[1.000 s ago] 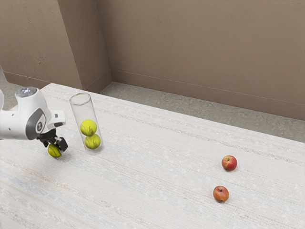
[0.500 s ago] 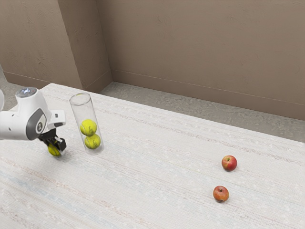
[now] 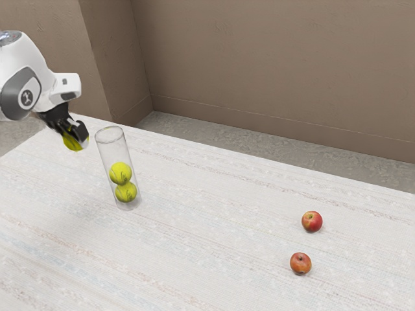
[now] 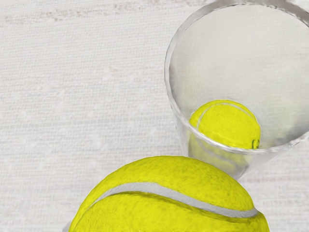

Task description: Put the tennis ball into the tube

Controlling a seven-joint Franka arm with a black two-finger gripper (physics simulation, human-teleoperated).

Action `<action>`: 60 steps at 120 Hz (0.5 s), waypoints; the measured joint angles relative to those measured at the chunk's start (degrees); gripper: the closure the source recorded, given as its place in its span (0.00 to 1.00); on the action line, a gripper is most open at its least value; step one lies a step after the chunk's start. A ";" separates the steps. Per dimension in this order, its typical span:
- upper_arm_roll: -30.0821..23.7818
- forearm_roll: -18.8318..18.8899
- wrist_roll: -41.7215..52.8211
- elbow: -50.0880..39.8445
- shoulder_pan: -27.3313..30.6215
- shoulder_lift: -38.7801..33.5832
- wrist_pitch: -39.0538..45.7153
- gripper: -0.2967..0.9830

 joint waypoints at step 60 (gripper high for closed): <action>-7.06 -0.34 -5.96 18.95 -1.24 11.73 -16.57 0.52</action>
